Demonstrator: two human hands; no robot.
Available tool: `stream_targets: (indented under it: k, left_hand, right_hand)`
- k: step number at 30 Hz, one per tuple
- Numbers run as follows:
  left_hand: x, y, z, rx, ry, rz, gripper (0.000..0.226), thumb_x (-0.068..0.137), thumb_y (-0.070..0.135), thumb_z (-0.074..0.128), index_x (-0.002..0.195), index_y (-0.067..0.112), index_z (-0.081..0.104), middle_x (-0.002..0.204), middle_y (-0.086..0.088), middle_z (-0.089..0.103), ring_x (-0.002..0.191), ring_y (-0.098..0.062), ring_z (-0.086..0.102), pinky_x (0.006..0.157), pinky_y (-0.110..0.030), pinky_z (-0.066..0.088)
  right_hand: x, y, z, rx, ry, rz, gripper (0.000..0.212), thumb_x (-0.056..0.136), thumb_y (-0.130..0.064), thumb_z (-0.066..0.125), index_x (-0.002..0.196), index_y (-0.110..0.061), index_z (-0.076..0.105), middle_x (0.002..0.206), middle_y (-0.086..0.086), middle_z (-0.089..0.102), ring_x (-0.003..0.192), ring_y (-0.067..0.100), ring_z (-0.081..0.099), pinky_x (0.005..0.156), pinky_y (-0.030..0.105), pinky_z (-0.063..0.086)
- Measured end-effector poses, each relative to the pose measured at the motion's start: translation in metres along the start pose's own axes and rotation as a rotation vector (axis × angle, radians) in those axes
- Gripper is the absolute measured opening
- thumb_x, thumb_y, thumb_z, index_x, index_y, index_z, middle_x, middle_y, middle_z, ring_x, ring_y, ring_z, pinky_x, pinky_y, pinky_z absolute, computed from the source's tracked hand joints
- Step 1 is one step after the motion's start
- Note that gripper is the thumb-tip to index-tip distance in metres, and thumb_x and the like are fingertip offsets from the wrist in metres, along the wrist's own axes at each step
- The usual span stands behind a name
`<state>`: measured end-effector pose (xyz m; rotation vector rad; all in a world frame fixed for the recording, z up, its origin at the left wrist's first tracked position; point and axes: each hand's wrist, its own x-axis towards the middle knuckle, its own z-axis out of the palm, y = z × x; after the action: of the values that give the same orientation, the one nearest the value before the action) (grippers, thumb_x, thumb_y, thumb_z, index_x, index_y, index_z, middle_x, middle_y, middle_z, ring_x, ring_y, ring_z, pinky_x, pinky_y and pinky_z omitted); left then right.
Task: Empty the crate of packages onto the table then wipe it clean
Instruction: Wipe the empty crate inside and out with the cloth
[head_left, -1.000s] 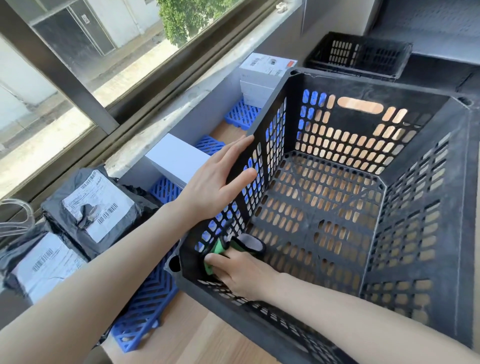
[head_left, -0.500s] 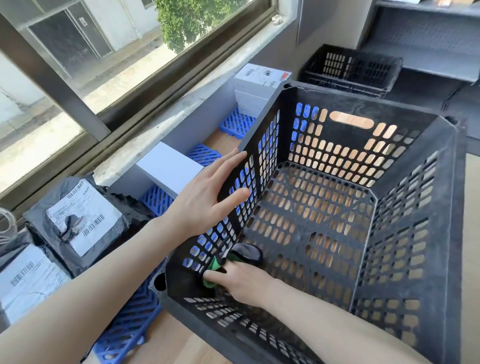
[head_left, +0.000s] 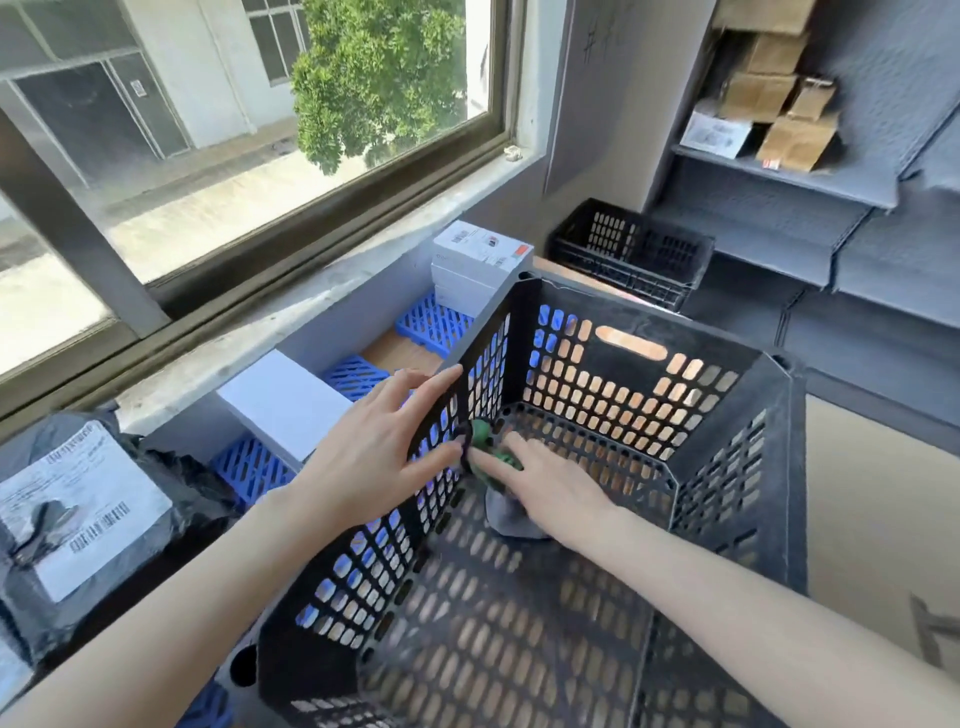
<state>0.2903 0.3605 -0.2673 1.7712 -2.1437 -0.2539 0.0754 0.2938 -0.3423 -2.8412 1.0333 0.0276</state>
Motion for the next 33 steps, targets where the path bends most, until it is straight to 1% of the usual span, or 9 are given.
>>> stream_targets:
  k: [5,7,9,17,21,23,26,29,33]
  left_hand:
    - [0.042,-0.001,0.011,-0.022,0.009,-0.011,0.078,0.085,0.067,0.032,0.154,0.032,0.022,0.154,0.006,0.032,0.141,-0.018,0.03,0.115,-0.032,0.025]
    - [0.055,-0.004,0.016,-0.034,0.004,-0.032,0.08,0.083,0.07,0.028,0.154,0.034,0.019,0.157,0.007,0.028,0.144,-0.019,0.026,0.118,-0.034,0.023]
    - [0.065,-0.009,0.022,-0.041,-0.009,-0.058,0.082,0.081,0.072,0.025,0.154,0.035,0.017,0.158,0.008,0.027,0.146,-0.018,0.023,0.119,-0.035,0.022]
    - [0.066,-0.016,0.037,0.011,0.055,-0.052,0.077,0.086,0.071,0.03,0.153,0.034,0.022,0.159,0.008,0.028,0.147,-0.019,0.026,0.114,-0.044,0.033]
    - [0.067,-0.015,0.039,0.003,0.076,-0.056,0.075,0.087,0.069,0.028,0.153,0.035,0.022,0.159,0.008,0.028,0.147,-0.018,0.026,0.115,-0.042,0.031]
    - [0.067,-0.014,0.04,0.0,0.079,-0.063,0.074,0.088,0.069,0.026,0.154,0.036,0.02,0.16,0.009,0.025,0.148,-0.015,0.022,0.117,-0.041,0.03]
    - [0.067,-0.013,0.04,0.014,0.083,-0.069,0.072,0.089,0.068,0.023,0.154,0.036,0.02,0.16,0.01,0.025,0.148,-0.015,0.022,0.116,-0.041,0.03]
    - [0.066,-0.012,0.04,0.05,0.086,-0.066,0.07,0.09,0.066,0.024,0.153,0.035,0.024,0.159,0.008,0.027,0.147,-0.017,0.025,0.114,-0.044,0.033]
    - [0.066,-0.013,0.041,0.071,0.092,-0.071,0.07,0.089,0.066,0.027,0.151,0.033,0.03,0.159,0.007,0.028,0.147,-0.018,0.026,0.113,-0.045,0.035]
  right_hand:
    - [0.019,0.059,-0.035,-0.19,0.191,0.218,0.082,0.081,0.004,0.054,0.148,-0.034,0.023,0.127,0.016,0.04,0.101,0.036,0.048,0.062,0.039,0.051]
    - [0.034,0.075,-0.047,-0.302,0.304,0.261,0.081,0.076,0.004,0.061,0.144,-0.031,0.032,0.12,0.019,0.044,0.088,0.036,0.05,0.053,0.037,0.048]
    - [0.051,0.091,-0.051,-0.418,0.372,0.258,0.078,0.073,0.001,0.064,0.14,-0.029,0.037,0.116,0.017,0.043,0.08,0.034,0.05,0.053,0.036,0.043]
    - [0.109,0.122,-0.034,-0.696,0.211,0.07,0.055,0.079,-0.007,0.043,0.133,-0.007,0.054,0.127,0.012,0.057,0.095,0.025,0.063,0.064,0.029,0.052]
    - [0.118,0.133,-0.009,-0.689,0.276,0.006,0.046,0.084,-0.003,0.035,0.124,0.0,0.059,0.124,0.02,0.054,0.093,0.03,0.061,0.072,0.036,0.055]
    - [0.119,0.139,0.003,-0.729,0.294,-0.051,0.045,0.085,-0.004,0.035,0.123,0.001,0.06,0.125,0.021,0.048,0.099,0.031,0.057,0.087,0.038,0.049]
    - [0.116,0.148,0.022,-0.793,0.176,-0.157,0.05,0.085,-0.009,0.032,0.125,0.005,0.058,0.131,0.023,0.052,0.115,0.038,0.053,0.11,0.045,0.028]
    - [0.107,0.16,0.034,-0.889,0.047,-0.197,0.054,0.088,-0.023,0.039,0.132,0.006,0.05,0.141,0.021,0.047,0.13,0.04,0.043,0.117,0.049,0.01]
    - [0.103,0.167,0.051,-0.95,-0.032,-0.193,0.06,0.095,-0.028,0.038,0.145,0.003,0.022,0.156,0.018,0.022,0.144,0.038,0.018,0.119,0.05,-0.004]
